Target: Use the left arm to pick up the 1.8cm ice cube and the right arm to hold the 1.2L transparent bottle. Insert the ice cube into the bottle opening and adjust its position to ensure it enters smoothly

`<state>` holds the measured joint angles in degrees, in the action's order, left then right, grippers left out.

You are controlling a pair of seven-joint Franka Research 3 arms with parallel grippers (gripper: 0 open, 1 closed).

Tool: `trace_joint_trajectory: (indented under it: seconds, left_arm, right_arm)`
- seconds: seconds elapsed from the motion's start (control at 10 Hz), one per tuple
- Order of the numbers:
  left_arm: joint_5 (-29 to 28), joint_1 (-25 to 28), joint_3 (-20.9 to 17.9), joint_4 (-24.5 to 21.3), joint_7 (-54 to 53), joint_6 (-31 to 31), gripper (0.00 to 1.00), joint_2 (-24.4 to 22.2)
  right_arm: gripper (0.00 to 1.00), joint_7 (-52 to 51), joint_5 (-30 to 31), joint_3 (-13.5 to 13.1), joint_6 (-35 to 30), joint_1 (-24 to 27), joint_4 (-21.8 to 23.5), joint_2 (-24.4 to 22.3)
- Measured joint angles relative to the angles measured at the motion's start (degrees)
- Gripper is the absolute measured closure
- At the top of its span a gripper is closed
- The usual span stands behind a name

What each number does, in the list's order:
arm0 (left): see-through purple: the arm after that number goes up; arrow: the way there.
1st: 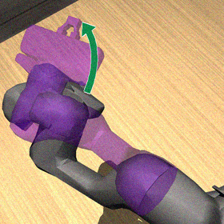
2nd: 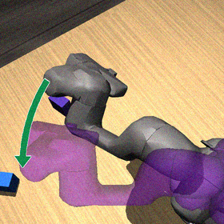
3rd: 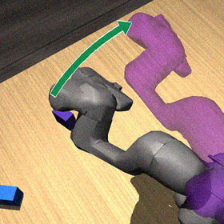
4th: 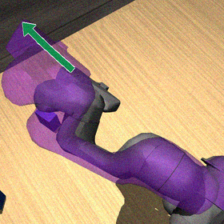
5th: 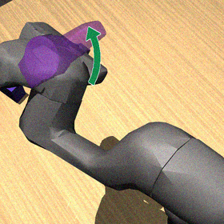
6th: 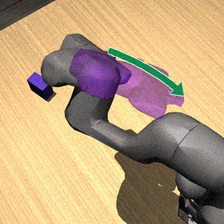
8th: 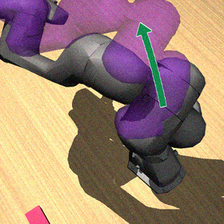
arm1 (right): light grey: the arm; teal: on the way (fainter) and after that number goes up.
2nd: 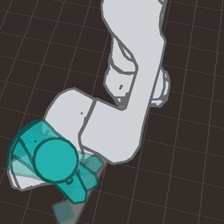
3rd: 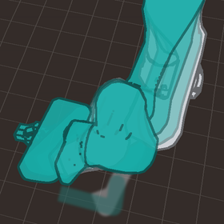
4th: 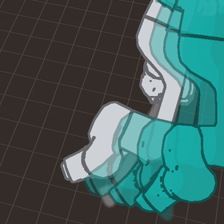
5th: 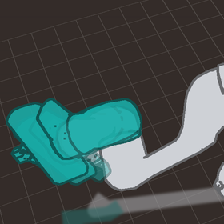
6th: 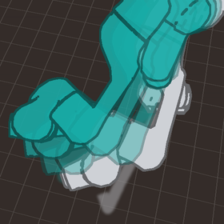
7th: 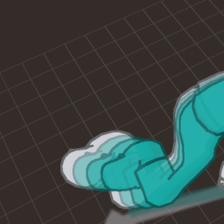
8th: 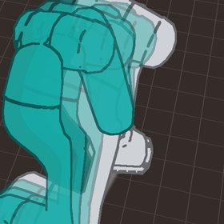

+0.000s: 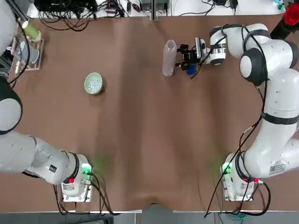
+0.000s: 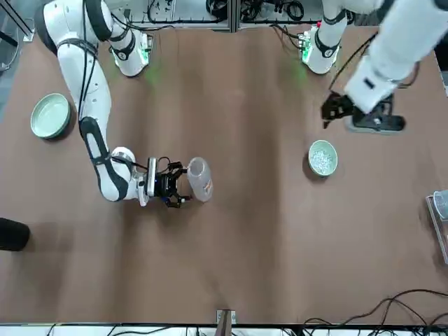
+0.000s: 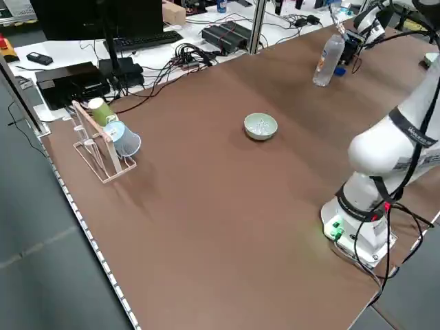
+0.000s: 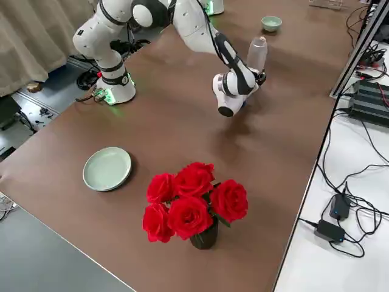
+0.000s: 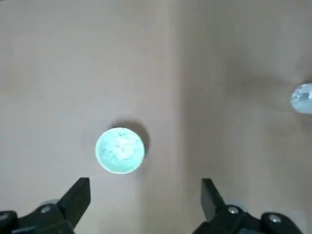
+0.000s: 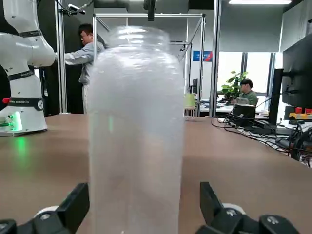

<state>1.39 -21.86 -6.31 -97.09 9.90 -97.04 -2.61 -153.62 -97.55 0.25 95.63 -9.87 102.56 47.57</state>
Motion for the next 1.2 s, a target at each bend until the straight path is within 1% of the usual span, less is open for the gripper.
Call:
trace_joint_trajectory:
  seconds: [0.2, 0.4, 0.5, 0.6, 0.7, 0.8, 1.0, 1.1, 1.2]
  left_arm:
    - [0.00, 4.32, 0.00, -1.04, -4.15, 0.63, 0.00, -1.36]
    - [0.00, 10.07, -0.04, -0.07, -7.53, 0.62, 0.00, -1.57]
    - [0.00, 12.69, -0.12, 0.42, -9.83, 0.62, 0.00, -1.60]
    - [0.00, 14.49, -0.16, 0.57, -11.78, 0.62, 0.00, -1.61]
    - [0.00, 15.13, -0.19, 0.59, -12.97, 0.62, 0.00, -1.50]
    - [0.00, 15.14, -0.09, 1.20, -13.24, 0.56, 0.00, -0.90]
    - [0.00, 15.62, 0.53, 4.81, -13.24, 0.75, 0.00, 1.66]
    - [0.03, 18.63, 3.46, 5.70, -13.24, 1.01, 0.00, 2.31]
    - [0.04, 23.98, 9.71, 5.86, -12.56, 1.44, 0.00, 2.45]
  right_arm:
    - [0.00, -0.05, 1.11, -0.02, -0.94, 1.62, -0.06, 0.00]
    - [0.00, -0.15, 2.90, -0.41, -1.02, 2.72, -1.39, -0.02]
    - [0.00, 0.25, 4.53, -1.64, -1.01, 2.89, -3.09, -0.08]
    - [0.00, 2.35, 6.91, -3.75, -1.06, 3.03, -5.10, -0.21]
    - [0.00, 6.29, 10.33, -5.85, -2.27, 3.70, -7.24, -0.43]
    - [0.00, 11.09, 14.57, -6.74, -4.35, 5.20, -9.44, -0.71]
    - [0.00, 22.59, 24.07, -7.01, -6.48, 8.79, -13.71, -2.31]
    - [0.00, 27.76, 28.11, -7.35, -6.60, 9.95, -14.39, -4.18]
    - [0.00, 33.40, 32.21, -8.42, -6.57, 10.27, -14.76, -6.54]
